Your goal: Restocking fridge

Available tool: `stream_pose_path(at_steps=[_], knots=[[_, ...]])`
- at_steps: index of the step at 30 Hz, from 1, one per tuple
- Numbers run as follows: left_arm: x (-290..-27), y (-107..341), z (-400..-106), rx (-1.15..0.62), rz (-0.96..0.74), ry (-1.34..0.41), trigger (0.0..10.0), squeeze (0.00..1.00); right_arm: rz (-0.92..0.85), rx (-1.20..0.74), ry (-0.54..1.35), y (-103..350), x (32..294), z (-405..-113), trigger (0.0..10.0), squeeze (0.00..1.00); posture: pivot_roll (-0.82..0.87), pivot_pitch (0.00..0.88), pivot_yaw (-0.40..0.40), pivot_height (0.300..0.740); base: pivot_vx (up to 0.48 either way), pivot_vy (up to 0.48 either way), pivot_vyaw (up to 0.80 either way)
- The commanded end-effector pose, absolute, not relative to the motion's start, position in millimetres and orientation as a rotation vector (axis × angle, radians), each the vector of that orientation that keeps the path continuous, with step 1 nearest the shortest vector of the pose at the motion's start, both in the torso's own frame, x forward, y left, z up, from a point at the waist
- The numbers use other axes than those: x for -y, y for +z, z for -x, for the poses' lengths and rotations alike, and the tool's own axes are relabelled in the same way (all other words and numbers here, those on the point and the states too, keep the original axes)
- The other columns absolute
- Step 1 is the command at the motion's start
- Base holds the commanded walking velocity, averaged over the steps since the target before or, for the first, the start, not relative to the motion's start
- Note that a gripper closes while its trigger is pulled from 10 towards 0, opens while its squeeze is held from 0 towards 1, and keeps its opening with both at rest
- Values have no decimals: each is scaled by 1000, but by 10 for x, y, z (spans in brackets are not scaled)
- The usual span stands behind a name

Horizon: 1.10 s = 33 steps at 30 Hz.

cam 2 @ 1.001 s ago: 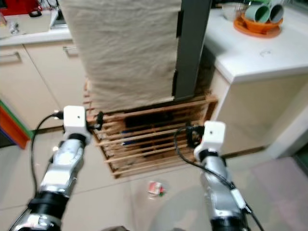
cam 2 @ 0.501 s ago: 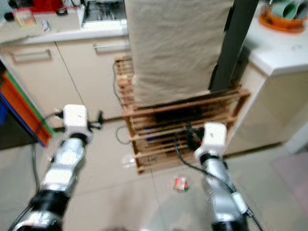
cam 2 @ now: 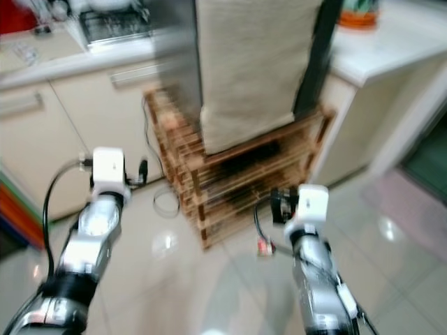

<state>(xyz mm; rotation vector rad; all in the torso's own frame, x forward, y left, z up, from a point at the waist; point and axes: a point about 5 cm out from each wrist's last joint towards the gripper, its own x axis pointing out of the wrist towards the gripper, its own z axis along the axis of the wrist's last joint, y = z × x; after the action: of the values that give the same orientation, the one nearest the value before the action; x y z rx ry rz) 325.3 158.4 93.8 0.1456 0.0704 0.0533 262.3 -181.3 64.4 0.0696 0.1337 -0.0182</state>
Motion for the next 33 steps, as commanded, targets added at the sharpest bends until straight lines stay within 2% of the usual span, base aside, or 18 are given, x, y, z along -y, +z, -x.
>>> stream_pose_path(at_steps=[1, 12, 17, 21, 30, 33], knots=[[-1510, 977, -3258, -41, -167, 4, 10000, 0, -60, -121, -31, 665, 1861, -2660, 10000, 4, 57, 0, 41, 740, 480, 0, -750], [-1384, 1012, -3259, 11, -169, -146, 10000, 0, -62, -76, -48, 746, 1844, -2728, 10000, 0, 40, 0, 48, 740, 478, 0, -747], [-1274, 1058, -3226, 55, -146, -283, 10000, 0, -56, -86, -35, 709, 1825, -2687, 10000, 4, 31, 0, 45, 740, 475, 0, -728], [-1275, 1060, -3236, 51, -145, -278, 10000, 0, -44, -85, -37, 705, 1840, -2679, 10000, 4, 23, 0, 50, 740, 0, 0, -700], [-1211, 1066, -3230, 49, -196, -378, 10000, 0, -37, -64, -50, 741, 1844, -2694, 10000, 0, 30, 0, 53, 740, 0, 0, 0], [-1220, 1075, -3222, 55, -167, -389, 10000, 0, -48, -67, -47, 734, 1830, -2703, 10000, 0, 33, 0, 52, 740, 0, 454, -475]])
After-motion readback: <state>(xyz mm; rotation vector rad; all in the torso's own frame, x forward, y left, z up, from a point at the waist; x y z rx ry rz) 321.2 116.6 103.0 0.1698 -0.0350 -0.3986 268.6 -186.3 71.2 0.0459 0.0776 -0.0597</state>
